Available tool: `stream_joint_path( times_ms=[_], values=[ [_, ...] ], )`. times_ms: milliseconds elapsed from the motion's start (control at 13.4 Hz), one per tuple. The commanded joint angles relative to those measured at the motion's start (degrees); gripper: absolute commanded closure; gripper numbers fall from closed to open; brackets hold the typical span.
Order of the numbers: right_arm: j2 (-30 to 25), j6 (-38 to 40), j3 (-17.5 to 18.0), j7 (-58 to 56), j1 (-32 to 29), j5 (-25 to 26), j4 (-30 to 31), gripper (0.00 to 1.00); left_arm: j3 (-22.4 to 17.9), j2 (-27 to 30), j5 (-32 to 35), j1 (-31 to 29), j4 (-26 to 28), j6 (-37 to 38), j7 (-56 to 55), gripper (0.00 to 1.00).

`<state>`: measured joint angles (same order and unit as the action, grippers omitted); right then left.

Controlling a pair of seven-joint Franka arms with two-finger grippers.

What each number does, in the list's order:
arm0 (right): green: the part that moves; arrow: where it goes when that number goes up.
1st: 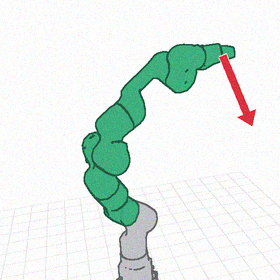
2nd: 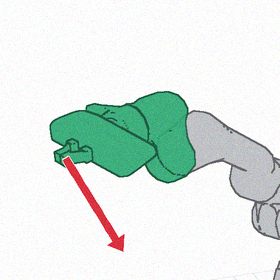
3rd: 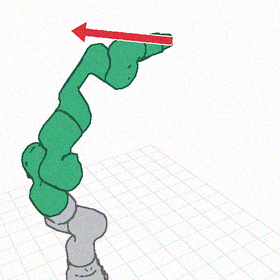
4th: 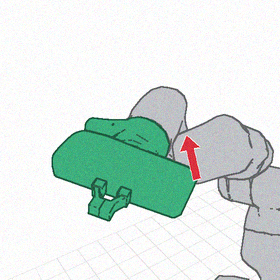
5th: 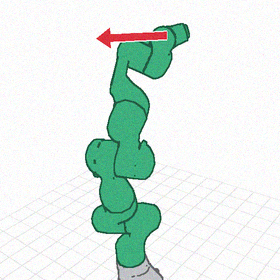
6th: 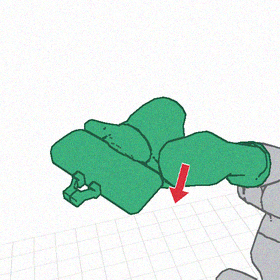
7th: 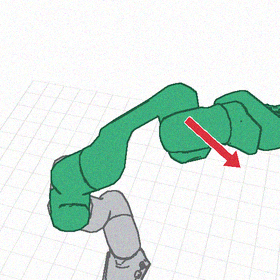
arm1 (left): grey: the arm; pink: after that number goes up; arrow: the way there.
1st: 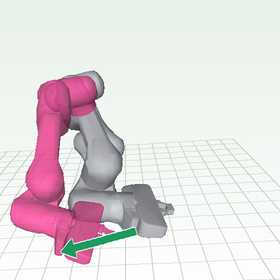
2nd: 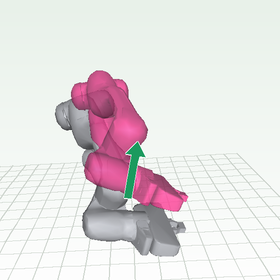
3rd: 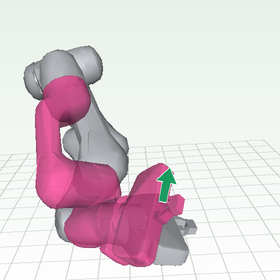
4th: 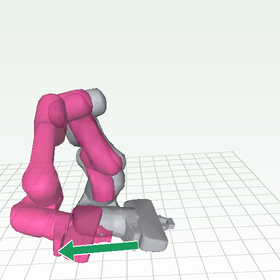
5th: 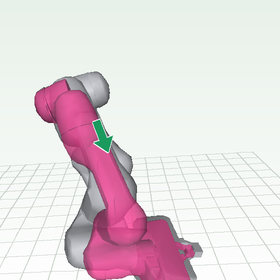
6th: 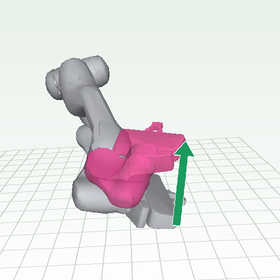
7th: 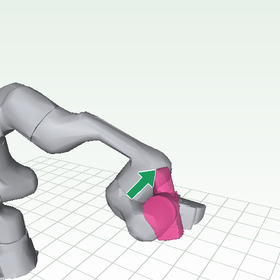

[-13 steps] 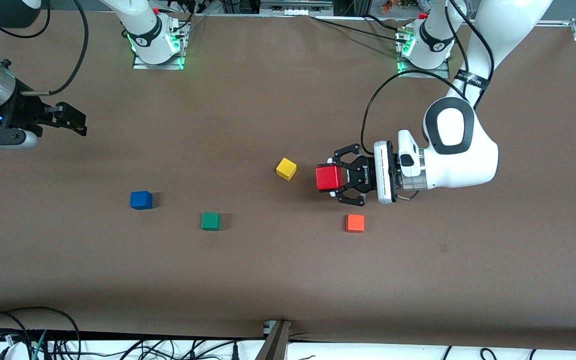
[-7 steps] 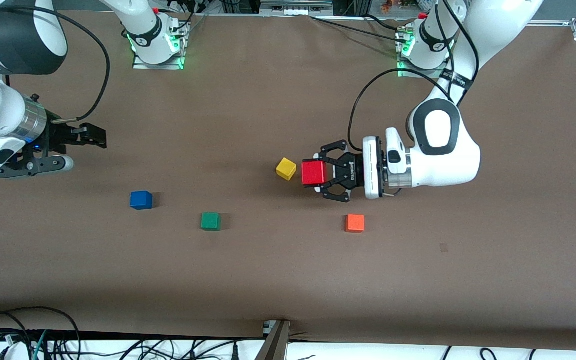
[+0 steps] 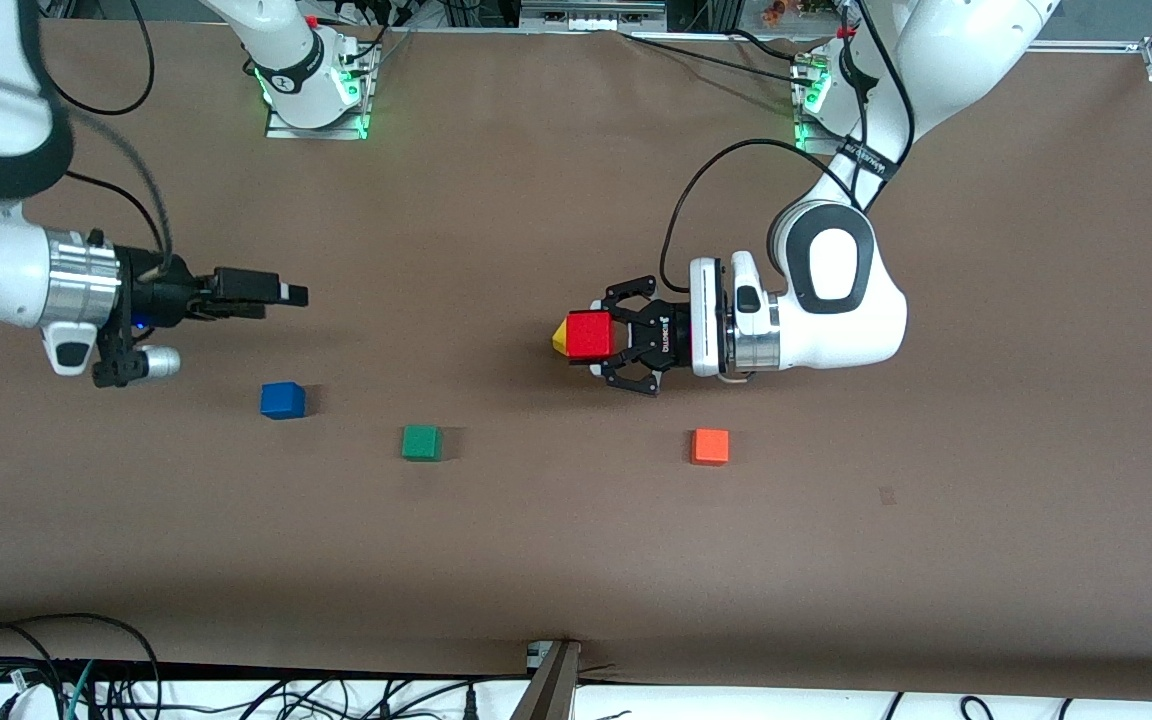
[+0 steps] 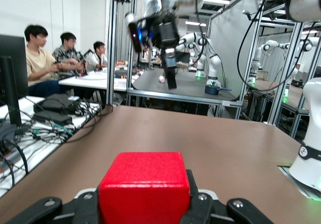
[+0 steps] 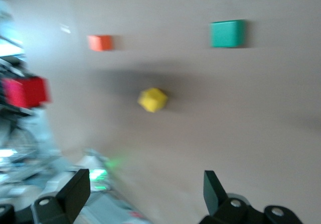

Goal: Pass red block to right arm, stack on blue
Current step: 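Hold the red cube while the right gripper reaches toward it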

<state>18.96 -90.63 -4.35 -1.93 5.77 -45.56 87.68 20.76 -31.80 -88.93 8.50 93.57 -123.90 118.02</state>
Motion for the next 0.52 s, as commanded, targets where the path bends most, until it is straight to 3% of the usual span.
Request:
stream_joint_path(
  times_ms=[0,150,449],
  values=[
    [4.05,-0.16,0.4,2.37,-0.94,-10.74,-1.28,0.0,-0.11,-0.9,-2.21,1.08,-1.81,-0.37,2.48,1.0],
    [7.04,-1.04,0.57,1.59,-0.59,-19.53,-1.28,0.0,-0.11,-0.9,-2.3,1.16,-1.81,-0.46,2.39,1.0],
    [10.73,-6.83,1.63,-2.96,3.7,-32.28,-1.02,0.0,-0.11,-0.98,-2.3,1.16,-1.81,-0.46,2.39,1.0]
  ],
)
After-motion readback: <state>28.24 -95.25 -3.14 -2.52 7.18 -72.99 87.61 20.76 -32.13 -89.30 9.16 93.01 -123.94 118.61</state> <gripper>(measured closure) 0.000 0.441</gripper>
